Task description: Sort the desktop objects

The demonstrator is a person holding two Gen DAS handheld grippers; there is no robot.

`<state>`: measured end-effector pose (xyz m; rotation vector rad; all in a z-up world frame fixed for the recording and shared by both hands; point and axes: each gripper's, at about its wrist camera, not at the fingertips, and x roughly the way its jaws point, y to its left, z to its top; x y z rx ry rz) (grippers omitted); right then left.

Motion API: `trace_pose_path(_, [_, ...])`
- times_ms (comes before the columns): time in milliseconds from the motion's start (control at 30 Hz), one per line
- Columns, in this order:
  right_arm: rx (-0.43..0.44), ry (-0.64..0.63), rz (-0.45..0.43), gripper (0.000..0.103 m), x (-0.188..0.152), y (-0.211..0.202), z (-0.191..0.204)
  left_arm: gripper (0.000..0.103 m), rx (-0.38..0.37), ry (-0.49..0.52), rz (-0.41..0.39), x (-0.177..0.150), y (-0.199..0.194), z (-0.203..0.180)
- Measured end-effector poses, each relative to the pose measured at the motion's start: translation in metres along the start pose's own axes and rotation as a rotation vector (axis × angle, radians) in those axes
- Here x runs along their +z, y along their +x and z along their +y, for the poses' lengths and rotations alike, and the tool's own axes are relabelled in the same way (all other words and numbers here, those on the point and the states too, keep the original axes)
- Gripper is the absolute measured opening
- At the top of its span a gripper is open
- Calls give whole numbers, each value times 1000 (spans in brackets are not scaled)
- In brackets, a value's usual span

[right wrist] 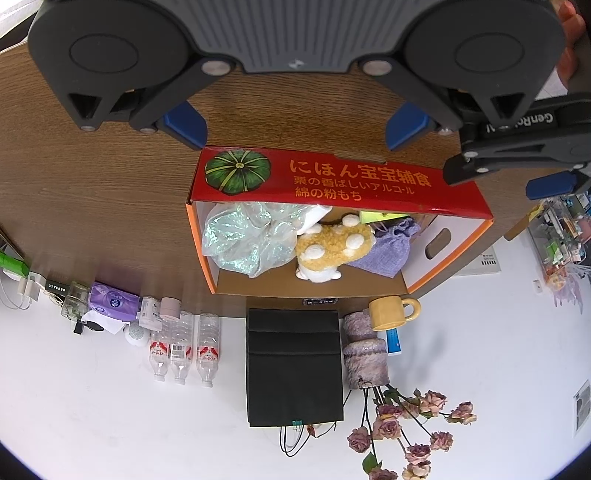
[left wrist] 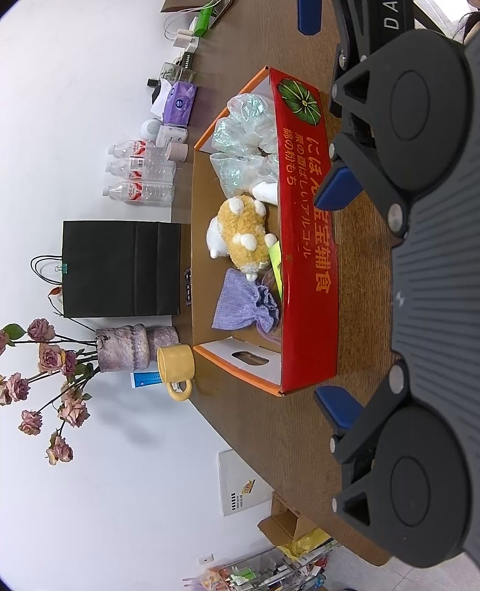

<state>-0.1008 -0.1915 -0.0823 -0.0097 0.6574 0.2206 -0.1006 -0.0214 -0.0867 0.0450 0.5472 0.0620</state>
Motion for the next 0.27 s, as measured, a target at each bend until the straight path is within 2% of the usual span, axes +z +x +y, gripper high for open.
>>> trace_pose_path(267, [3, 2, 0, 103, 0, 0, 1, 103, -10, -4, 2, -1, 0, 1])
